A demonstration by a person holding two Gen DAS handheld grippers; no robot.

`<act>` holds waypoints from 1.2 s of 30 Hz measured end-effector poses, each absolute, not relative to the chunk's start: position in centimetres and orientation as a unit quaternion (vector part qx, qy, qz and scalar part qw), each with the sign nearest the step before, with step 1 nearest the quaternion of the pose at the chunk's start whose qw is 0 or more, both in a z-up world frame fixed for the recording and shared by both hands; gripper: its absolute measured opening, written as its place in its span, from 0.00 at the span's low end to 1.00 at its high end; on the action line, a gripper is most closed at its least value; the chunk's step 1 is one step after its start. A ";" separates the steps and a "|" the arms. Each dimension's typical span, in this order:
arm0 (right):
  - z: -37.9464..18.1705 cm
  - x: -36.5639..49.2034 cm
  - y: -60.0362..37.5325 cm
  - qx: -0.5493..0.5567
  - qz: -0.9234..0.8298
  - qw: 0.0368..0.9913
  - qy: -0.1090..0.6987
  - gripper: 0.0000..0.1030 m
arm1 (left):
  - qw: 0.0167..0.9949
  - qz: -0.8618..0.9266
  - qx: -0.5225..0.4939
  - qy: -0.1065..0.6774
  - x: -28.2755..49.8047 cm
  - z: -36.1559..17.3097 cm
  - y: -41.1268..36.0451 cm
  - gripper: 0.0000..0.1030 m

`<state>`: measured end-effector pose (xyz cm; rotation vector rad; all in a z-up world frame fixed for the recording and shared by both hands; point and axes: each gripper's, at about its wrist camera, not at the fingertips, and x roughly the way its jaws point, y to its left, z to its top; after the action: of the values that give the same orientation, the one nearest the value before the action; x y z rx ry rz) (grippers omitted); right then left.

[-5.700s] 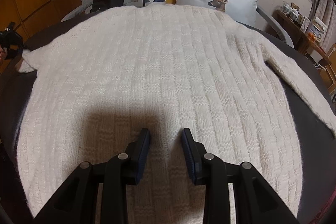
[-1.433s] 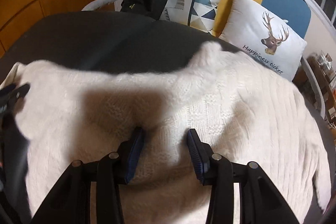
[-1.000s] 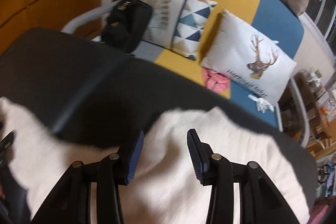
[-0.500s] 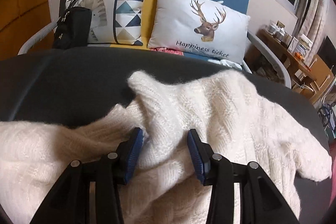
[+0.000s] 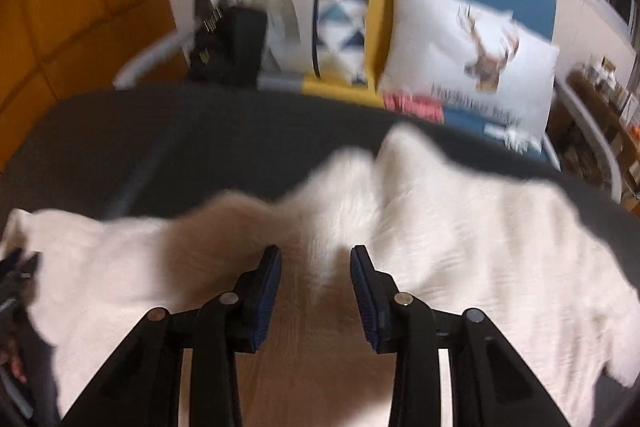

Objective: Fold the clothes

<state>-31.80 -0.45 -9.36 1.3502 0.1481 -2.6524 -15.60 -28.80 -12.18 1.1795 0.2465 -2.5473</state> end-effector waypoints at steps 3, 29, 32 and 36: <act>-10.3 -31.9 -1.4 0.438 -0.895 0.051 0.065 0.37 | 0.175 -0.889 0.414 0.092 -15.7 -12.4 -29.3 0.87; -11.6 -19.2 12.1 0.455 -0.886 -0.080 -0.027 0.43 | 0.213 -0.870 0.429 0.121 -23.6 -11.1 -33.7 0.82; -11.5 -19.0 10.8 0.448 -0.888 -0.104 -0.021 0.43 | 0.211 -0.886 0.376 0.170 -20.7 -7.8 -32.9 0.82; -11.3 -19.1 11.0 0.444 -0.890 -0.101 -0.028 0.43 | 0.145 -0.903 0.357 0.189 -18.8 -5.0 -28.3 0.82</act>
<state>-19.07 10.96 -11.26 1.4934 -0.0925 -2.9912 -18.80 -28.34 -5.02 1.0276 0.5458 -2.6031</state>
